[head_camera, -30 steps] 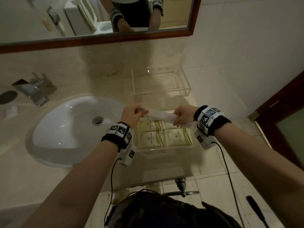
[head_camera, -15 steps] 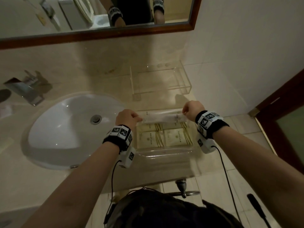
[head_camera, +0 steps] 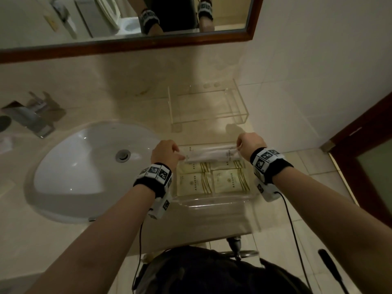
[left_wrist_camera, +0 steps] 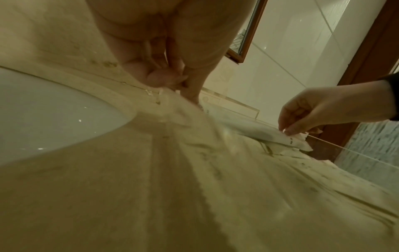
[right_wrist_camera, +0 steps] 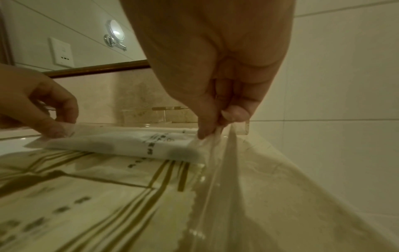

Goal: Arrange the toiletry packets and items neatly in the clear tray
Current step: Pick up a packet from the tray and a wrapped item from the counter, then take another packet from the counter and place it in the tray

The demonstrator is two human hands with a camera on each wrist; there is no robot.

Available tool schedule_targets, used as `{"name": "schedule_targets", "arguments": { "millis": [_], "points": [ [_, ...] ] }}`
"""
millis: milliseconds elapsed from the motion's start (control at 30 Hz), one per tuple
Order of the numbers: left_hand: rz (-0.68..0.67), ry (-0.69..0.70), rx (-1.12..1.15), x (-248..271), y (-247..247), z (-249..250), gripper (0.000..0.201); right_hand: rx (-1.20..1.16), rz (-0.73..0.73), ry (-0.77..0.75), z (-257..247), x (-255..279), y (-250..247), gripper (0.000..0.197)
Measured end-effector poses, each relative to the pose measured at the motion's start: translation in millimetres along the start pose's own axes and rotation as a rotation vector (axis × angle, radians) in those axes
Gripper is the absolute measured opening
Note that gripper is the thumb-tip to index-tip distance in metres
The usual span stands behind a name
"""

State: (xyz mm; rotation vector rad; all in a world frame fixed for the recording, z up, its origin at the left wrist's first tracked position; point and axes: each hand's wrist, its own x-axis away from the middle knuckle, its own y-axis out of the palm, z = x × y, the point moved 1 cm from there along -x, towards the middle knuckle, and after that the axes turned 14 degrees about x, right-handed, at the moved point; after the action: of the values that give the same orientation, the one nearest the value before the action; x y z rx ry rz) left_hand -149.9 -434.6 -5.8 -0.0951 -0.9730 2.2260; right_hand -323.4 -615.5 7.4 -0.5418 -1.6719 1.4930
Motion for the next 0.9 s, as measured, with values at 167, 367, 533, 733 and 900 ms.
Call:
{"name": "schedule_targets", "arguments": {
  "millis": [167,367,533,733,900],
  "points": [
    [-0.018,-0.015,0.013,-1,-2,-1,0.021,0.017,0.004,-0.001,-2,0,-1,0.023],
    [0.0,-0.023,0.069,-2,-8,-2,0.04,-0.021,0.061,0.017,-5,2,-9,0.023],
    [0.049,-0.053,0.207,-7,-26,-5,0.042,-0.107,0.093,-0.031,-26,1,-28,0.02],
    [0.1,-0.043,0.187,-11,-63,-27,0.023,-0.201,0.127,-0.204,-102,6,-52,0.022],
    [0.167,-0.104,0.144,-5,-111,-70,0.022,-0.233,0.056,-0.357,-192,13,-61,0.021]
  ]
}}
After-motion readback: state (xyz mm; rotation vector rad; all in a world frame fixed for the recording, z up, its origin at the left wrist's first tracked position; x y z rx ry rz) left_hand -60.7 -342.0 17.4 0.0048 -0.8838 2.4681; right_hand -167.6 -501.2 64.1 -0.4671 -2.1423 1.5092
